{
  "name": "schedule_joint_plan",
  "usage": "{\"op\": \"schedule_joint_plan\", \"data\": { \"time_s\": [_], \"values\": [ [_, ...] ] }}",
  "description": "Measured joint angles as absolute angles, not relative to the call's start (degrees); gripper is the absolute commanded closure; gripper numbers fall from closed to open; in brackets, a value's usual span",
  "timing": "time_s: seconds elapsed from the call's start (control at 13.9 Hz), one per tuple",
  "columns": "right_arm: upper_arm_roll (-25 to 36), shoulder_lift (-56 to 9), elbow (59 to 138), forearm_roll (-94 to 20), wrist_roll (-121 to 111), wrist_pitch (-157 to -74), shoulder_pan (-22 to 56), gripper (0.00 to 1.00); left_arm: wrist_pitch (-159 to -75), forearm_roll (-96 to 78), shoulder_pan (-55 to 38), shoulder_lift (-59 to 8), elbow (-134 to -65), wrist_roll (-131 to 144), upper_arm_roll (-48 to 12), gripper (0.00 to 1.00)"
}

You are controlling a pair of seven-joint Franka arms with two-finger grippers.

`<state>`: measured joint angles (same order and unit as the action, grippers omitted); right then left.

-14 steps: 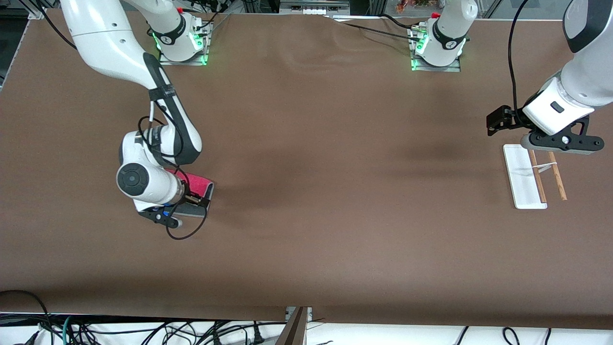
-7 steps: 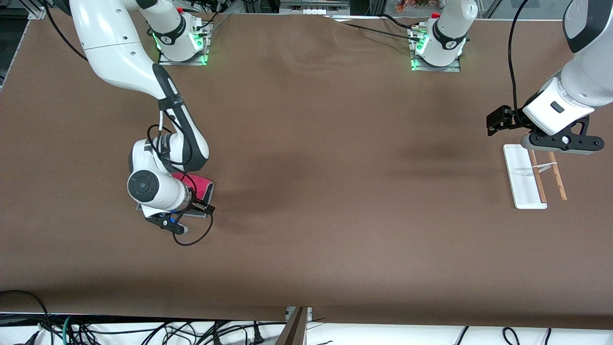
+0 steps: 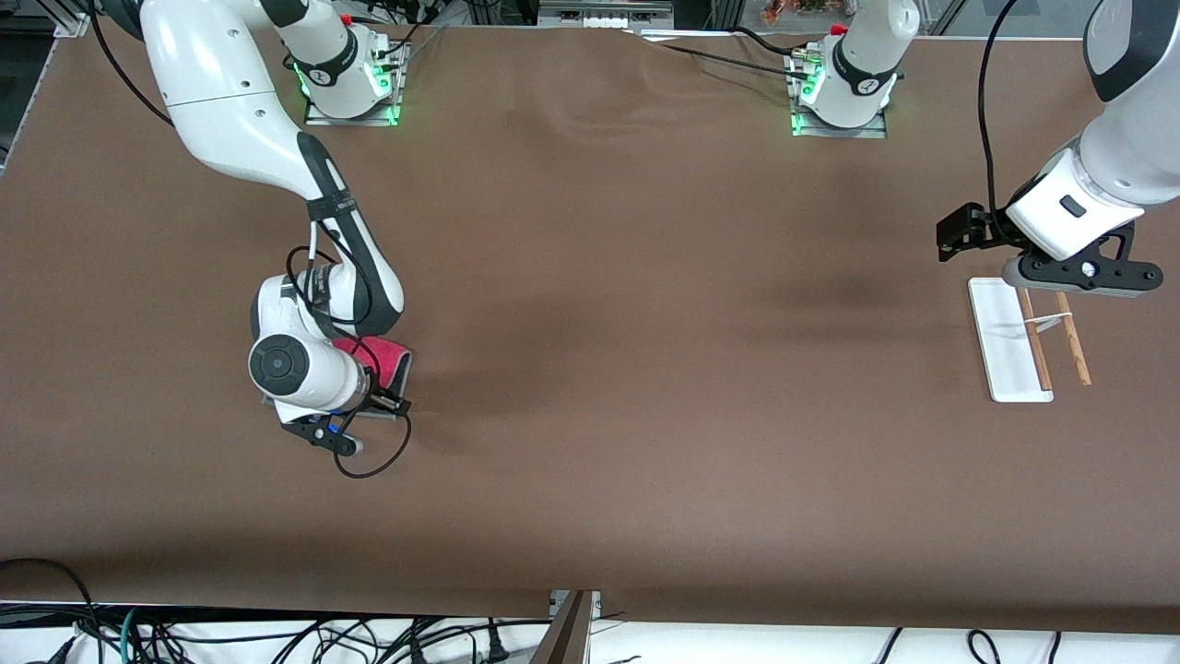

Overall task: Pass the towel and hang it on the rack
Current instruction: 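Lower the right gripper onto the towel corner and close it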

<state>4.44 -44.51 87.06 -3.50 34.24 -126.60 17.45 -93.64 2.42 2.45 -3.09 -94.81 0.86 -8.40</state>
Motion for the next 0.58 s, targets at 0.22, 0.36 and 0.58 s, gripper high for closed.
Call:
{"op": "schedule_joint_plan", "data": {
  "time_s": [0.22, 0.36, 0.58],
  "values": [
    [4.6, -44.5, 86.9, -3.5, 33.8, -126.6, 17.4, 0.54, -93.5, 2.4, 2.4, -3.1, -94.8, 0.9, -8.4, 0.00],
    [4.6, -44.5, 86.9, -3.5, 33.7, -126.6, 17.4, 0.54, -93.5, 2.4, 2.4, -3.1, -94.8, 0.9, -8.4, 0.00],
    [4.6, -44.5, 86.9, -3.5, 33.7, -126.6, 17.4, 0.55, -93.5, 2.4, 2.5, -3.1, -94.8, 0.9, -8.4, 0.00]
  ]
}}
